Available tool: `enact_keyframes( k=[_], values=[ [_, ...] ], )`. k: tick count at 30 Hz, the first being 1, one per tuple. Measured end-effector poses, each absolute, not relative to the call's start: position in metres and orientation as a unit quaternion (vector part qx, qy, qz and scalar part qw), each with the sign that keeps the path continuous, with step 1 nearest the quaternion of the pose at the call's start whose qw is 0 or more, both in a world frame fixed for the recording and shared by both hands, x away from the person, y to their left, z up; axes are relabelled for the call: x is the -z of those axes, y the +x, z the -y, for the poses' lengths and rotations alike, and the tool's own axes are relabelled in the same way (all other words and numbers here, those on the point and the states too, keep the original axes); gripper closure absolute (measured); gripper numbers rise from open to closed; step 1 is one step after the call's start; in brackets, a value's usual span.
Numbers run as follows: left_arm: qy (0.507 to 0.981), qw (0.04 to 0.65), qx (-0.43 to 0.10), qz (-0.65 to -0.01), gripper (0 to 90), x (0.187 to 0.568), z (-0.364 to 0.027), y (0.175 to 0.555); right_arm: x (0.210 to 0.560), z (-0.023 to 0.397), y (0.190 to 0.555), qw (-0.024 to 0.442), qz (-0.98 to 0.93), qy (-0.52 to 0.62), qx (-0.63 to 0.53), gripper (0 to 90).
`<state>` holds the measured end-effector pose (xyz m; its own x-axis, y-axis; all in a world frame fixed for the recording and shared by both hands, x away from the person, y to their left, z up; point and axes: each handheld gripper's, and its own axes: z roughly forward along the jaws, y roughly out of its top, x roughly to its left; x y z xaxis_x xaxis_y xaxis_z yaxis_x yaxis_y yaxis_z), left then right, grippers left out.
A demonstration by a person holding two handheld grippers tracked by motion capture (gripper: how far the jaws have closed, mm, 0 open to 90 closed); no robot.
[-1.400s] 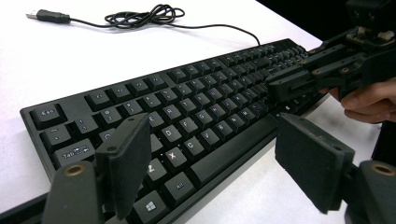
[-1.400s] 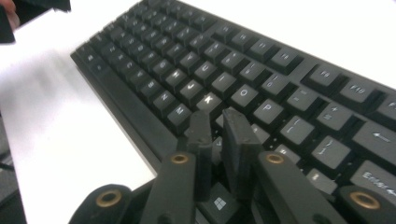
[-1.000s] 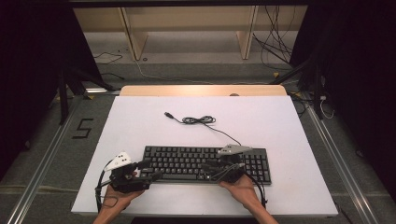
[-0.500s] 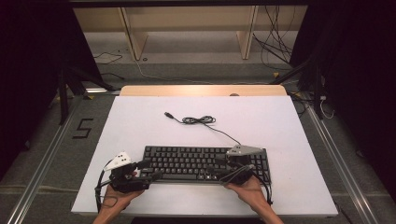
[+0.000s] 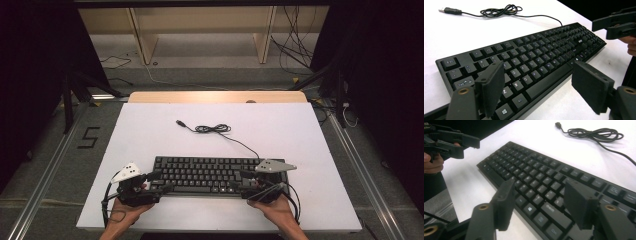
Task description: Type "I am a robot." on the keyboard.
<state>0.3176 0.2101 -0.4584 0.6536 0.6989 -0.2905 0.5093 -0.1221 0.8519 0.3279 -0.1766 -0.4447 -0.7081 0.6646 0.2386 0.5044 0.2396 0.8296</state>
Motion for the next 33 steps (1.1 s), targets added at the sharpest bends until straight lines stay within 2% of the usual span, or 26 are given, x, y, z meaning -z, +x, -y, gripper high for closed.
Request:
enact_keyframes(
  k=[18, 33],
  values=[
    [0.743, 0.529, -0.088, -0.401, 25.9, 0.458, -0.210, 0.317, 0.447, 0.215, 0.309, 0.107, -0.767, 0.385, -0.503, 38.9],
    [0.742, 0.531, -0.085, -0.400, 25.1, 0.458, -0.209, 0.316, 0.449, 0.227, 0.303, 0.124, -0.758, 0.393, -0.506, 34.8]
  ],
)
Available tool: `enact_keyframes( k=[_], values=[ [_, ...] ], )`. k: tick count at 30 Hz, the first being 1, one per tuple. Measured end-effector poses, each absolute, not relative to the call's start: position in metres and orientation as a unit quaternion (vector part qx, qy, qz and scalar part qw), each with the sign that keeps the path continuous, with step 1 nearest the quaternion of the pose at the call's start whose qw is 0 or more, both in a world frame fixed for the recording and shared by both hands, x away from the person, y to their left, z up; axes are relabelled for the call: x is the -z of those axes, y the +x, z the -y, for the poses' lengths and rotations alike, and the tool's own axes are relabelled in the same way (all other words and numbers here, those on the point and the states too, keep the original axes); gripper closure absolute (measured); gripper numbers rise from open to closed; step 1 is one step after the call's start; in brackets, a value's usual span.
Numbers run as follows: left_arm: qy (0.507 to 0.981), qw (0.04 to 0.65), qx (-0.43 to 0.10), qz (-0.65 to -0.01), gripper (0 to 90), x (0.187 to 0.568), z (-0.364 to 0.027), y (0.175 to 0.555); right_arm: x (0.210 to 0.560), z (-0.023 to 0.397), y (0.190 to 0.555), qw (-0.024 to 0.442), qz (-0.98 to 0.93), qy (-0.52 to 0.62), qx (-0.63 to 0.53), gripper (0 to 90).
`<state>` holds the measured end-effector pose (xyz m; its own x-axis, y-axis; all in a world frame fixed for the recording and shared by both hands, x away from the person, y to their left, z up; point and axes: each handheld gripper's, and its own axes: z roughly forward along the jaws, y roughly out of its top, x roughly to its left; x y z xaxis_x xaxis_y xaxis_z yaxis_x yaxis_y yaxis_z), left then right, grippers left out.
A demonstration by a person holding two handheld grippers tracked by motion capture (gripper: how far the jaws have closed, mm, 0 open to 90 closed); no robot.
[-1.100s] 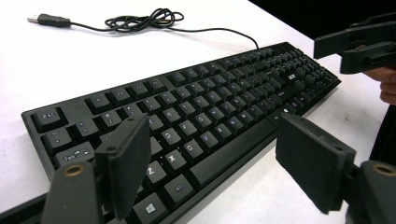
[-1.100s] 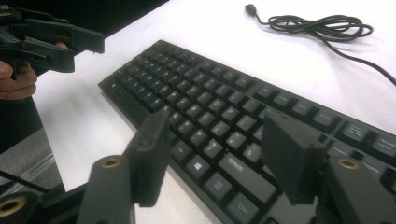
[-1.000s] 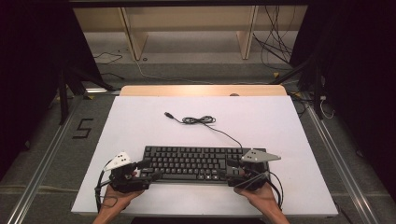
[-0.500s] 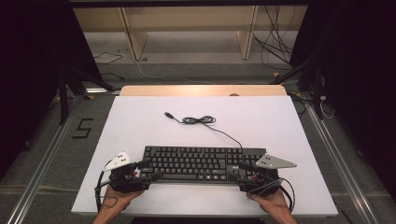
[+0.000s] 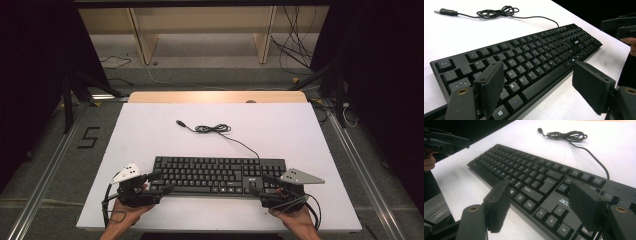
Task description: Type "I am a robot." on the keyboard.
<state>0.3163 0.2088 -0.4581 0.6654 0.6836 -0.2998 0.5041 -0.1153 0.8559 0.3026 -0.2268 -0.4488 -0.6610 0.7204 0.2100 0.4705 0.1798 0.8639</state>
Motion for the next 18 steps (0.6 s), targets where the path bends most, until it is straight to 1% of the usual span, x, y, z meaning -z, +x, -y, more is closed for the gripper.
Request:
enact_keyframes(
  k=[18],
  values=[
    [0.741, 0.531, -0.086, -0.402, 24.9, 0.4583, -0.2086, 0.3168, 0.4485, 0.2245, 0.3027, 0.125, -0.760, 0.390, -0.505, 34.4]
  ],
)
